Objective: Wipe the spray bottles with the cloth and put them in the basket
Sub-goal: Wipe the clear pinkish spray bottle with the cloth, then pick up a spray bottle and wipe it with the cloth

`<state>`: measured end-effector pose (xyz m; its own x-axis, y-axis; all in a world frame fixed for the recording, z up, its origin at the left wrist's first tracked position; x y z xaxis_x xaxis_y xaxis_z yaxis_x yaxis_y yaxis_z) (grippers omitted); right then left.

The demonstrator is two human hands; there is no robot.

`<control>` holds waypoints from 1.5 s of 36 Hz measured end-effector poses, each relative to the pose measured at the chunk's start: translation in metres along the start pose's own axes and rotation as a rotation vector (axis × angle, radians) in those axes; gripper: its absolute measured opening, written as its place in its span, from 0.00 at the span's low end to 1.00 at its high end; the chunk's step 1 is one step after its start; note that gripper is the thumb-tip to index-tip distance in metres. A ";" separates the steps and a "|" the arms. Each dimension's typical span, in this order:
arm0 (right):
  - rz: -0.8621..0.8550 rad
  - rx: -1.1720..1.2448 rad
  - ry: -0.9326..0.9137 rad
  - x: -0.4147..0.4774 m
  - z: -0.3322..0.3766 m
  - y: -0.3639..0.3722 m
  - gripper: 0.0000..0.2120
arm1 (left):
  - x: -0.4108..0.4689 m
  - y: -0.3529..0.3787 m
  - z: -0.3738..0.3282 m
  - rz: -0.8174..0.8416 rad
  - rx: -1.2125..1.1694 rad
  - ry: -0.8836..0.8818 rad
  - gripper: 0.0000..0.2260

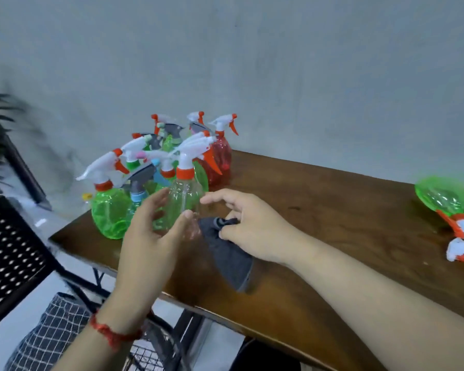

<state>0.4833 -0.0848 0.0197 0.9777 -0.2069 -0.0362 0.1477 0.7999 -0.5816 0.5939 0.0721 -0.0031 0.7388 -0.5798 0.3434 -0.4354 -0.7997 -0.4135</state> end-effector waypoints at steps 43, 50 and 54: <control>-0.317 0.492 0.023 -0.132 -0.058 -0.078 0.07 | -0.027 0.138 -0.091 0.404 -0.305 0.125 0.04; -0.514 0.532 -0.065 -0.203 -0.083 -0.129 0.08 | -0.032 0.213 -0.152 0.633 -0.251 0.182 0.13; -0.607 0.456 -0.066 -0.248 -0.103 -0.158 0.12 | -0.040 0.253 -0.190 0.672 -0.212 0.295 0.01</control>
<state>0.2018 -0.2176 0.0366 0.7099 -0.6624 0.2394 0.6955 0.7129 -0.0898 0.3571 -0.1366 0.0388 0.1252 -0.9460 0.2991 -0.8541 -0.2561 -0.4526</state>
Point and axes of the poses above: each hand's wrist, its own x-axis towards the middle knuckle, its own y-axis out of the palm, z = x × y, the point moved 9 cm from there along x, towards the middle knuckle, and after that the axes turned 11 degrees about z, right-handed, at the moved point
